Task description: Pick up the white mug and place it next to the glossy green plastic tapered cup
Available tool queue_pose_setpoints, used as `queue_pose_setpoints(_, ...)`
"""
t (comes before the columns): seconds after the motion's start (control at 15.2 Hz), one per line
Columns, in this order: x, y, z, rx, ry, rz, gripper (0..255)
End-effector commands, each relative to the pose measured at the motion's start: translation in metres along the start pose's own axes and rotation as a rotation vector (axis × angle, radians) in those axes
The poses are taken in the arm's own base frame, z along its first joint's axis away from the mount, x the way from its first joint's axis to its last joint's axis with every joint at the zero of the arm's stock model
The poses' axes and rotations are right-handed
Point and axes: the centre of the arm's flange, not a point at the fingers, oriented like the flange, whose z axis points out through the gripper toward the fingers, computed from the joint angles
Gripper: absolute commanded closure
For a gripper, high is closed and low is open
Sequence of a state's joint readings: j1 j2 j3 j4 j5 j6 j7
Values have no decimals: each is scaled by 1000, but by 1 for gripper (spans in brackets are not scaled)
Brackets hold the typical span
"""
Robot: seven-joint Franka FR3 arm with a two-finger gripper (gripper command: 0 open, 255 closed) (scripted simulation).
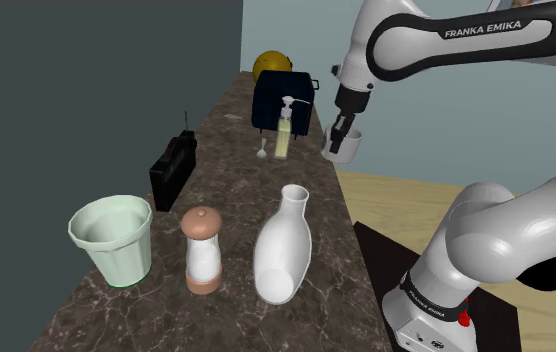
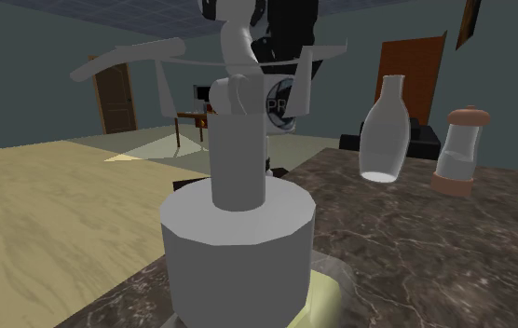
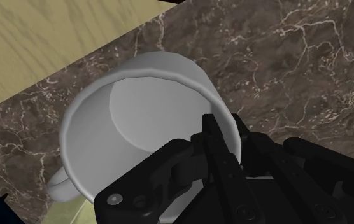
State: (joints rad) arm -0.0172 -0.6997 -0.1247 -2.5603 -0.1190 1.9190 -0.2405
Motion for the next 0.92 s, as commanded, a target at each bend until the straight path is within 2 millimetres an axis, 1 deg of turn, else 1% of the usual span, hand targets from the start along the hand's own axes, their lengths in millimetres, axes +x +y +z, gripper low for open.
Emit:
queue_pose_setpoints(0.0, 1, 0, -10, 0, 0, 0, 255)
queue_pose_setpoints(0.66, 3, 3, -63, 0, 0, 0, 255)
queue_pose_setpoints(0.73, 3, 3, -64, 0, 0, 0, 255)
queue_pose_setpoints(0.86, 7, -23, -65, 0, 0, 0, 255)
